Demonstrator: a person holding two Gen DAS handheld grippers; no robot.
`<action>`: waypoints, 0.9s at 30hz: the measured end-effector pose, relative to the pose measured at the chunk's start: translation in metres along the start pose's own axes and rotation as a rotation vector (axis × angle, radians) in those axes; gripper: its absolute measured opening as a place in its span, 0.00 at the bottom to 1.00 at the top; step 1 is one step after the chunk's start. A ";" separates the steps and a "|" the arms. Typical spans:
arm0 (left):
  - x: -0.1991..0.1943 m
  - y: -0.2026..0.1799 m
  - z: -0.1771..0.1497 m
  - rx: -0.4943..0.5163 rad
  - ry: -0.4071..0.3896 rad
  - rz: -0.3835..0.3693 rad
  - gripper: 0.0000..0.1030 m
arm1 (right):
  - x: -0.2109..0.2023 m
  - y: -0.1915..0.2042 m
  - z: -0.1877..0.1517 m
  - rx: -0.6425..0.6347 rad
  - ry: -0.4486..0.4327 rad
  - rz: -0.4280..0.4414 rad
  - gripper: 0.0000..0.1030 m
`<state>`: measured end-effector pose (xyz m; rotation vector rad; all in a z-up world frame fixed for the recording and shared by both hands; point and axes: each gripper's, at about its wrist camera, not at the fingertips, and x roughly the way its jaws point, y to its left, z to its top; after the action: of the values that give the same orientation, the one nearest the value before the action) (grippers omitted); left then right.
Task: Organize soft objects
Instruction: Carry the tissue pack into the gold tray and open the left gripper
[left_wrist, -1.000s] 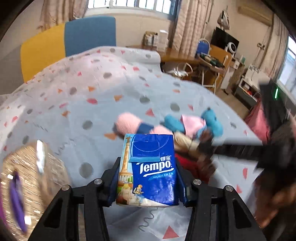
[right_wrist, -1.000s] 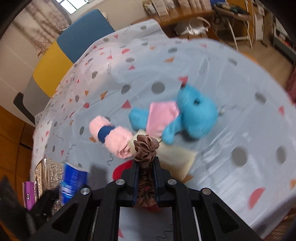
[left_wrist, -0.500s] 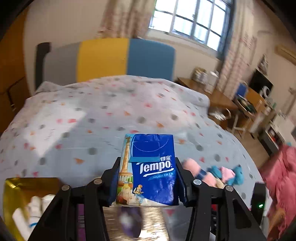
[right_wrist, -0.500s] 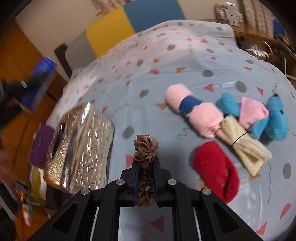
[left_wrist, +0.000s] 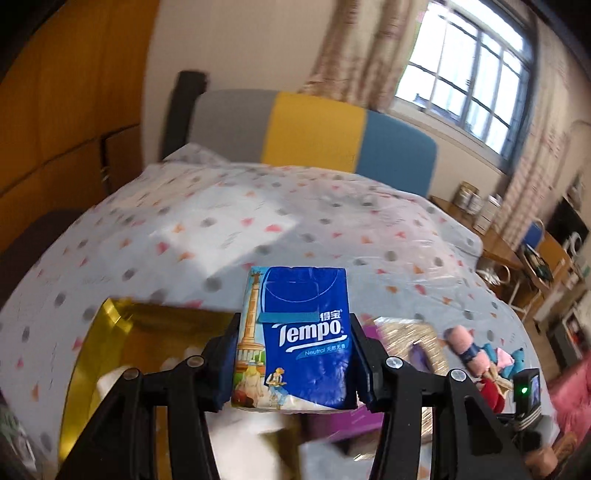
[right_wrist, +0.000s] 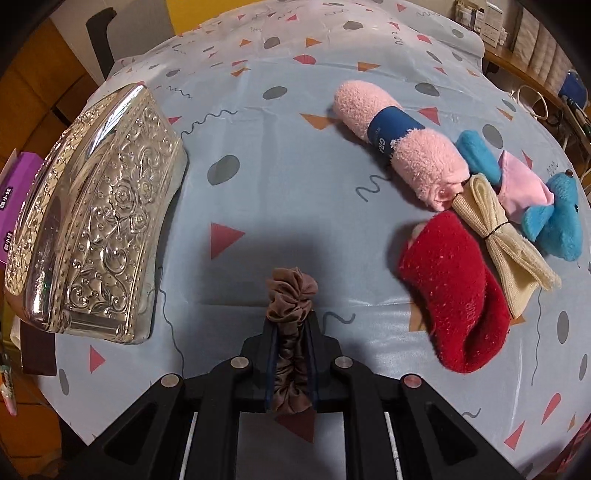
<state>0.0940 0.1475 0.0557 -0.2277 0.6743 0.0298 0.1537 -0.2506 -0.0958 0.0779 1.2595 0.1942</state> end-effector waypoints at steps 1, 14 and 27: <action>-0.002 0.011 -0.005 -0.013 0.003 0.016 0.51 | 0.000 0.001 -0.004 0.000 0.000 0.000 0.12; -0.013 0.160 -0.077 -0.243 0.096 0.195 0.51 | 0.014 0.008 -0.015 -0.043 -0.018 -0.047 0.12; 0.078 0.159 -0.036 -0.175 0.173 0.192 0.51 | 0.010 0.027 -0.032 -0.049 -0.046 -0.105 0.14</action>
<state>0.1168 0.2906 -0.0518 -0.3358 0.8657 0.2564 0.1235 -0.2236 -0.1107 -0.0260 1.2094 0.1322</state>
